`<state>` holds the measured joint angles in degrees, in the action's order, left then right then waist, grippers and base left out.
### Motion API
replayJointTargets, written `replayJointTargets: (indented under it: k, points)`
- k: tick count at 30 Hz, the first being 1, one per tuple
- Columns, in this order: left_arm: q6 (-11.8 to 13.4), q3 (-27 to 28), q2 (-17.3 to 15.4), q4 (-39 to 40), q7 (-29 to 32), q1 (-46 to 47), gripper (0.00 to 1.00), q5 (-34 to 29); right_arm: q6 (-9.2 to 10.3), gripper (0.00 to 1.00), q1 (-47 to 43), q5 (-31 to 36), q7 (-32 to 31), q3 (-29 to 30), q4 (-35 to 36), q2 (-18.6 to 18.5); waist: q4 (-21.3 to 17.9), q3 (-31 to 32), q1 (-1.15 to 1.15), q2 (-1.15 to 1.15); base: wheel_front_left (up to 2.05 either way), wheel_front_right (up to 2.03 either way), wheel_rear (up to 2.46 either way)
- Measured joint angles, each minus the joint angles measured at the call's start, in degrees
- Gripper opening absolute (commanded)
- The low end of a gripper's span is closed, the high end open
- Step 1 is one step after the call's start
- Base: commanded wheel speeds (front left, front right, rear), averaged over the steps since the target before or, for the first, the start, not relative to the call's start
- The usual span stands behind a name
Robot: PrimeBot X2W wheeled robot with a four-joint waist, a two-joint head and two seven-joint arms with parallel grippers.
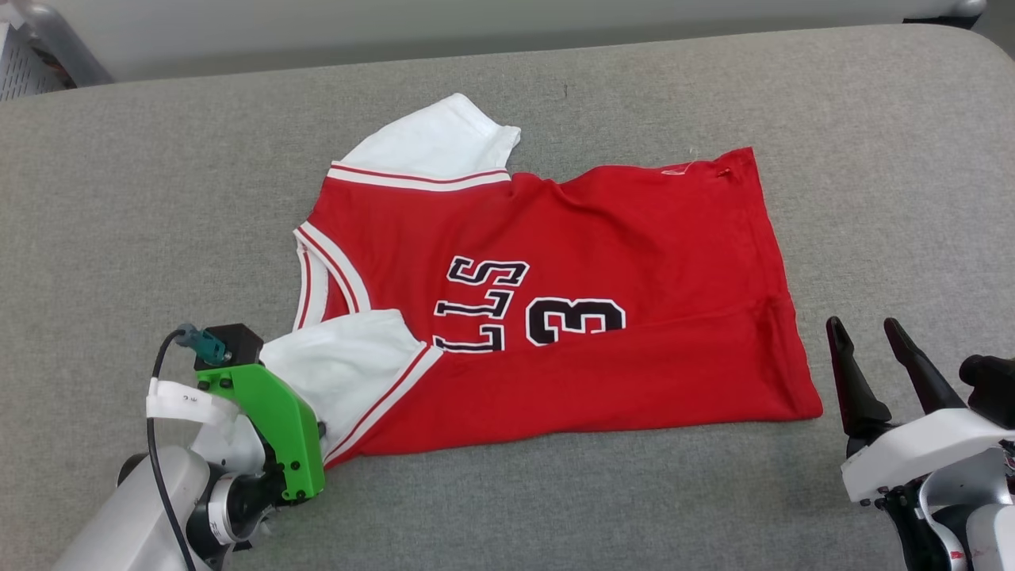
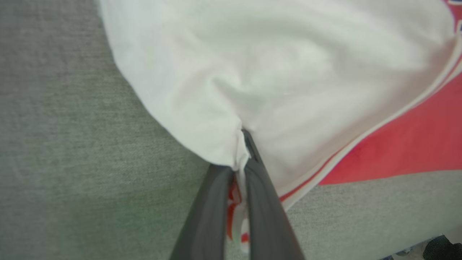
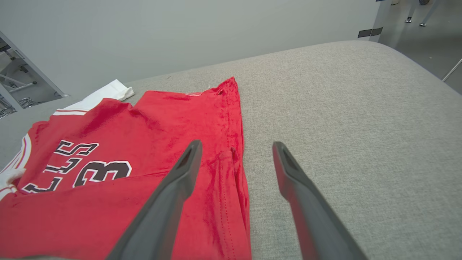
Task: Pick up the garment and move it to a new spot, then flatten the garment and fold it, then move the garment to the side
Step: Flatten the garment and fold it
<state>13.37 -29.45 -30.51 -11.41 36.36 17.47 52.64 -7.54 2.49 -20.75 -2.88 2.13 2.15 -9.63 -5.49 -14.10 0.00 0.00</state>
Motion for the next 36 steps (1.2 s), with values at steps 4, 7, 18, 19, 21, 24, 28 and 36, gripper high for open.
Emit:
replayJointTargets:
  k: [4,7,18,19,21,24,28,36]
  points:
    - [0.54,-0.13,0.04,1.32,-1.57,-0.32,0.0,-0.76,0.0,1.0,0.03,-2.25,-3.71,0.47,-0.57,-1.42,0.47,0.6,0.0,0.0,0.0,0.0,0.0]
    - [1.9,0.02,-0.23,3.52,-2.63,-1.25,0.0,-1.36,0.0,1.0,0.02,-4.75,-9.35,0.68,-1.4,-3.31,0.97,1.1,0.0,0.0,0.0,0.0,0.0]
    - [5.09,0.52,-2.65,13.78,-3.89,-3.31,0.0,-4.32,0.0,1.0,1.62,-10.95,-30.42,-0.52,-1.88,-8.92,2.89,1.48,0.0,0.0,0.0,0.0,0.0]
    - [5.27,0.53,-2.74,14.35,-3.98,-3.3,0.0,-4.46,0.0,1.0,2.25,-11.02,-31.16,-0.91,-1.9,-9.09,3.0,1.3,0.0,0.0,0.0,0.0,0.0]
    - [5.65,0.44,-3.02,15.79,-4.0,-3.2,0.0,-4.91,0.0,1.0,3.88,-11.33,-32.92,-2.22,-2.29,-9.36,3.26,0.72,0.0,0.0,0.0,0.0,0.0]
    - [6.13,0.25,-3.21,17.04,-3.78,-2.76,0.0,-5.47,0.0,1.0,6.3,-11.4,-34.4,-4.56,-4.02,-10.15,3.67,-0.26,0.0,0.0,0.0,0.0,0.0]
    - [6.13,-0.05,-3.05,17.78,-3.8,-1.6,0.0,-6.33,0.0,1.0,8.28,-12.05,-36.05,-7.6,-7.48,-10.7,4.42,-1.62,0.0,0.0,0.0,0.0,0.0]
    - [6.31,-0.16,-2.41,17.79,-4.63,-1.51,0.0,-6.71,0.07,0.36,9.35,-14.28,-38.95,-11.11,-10.82,-11.35,5.62,-3.29,0.0,0.0,0.0,0.0,0.0]
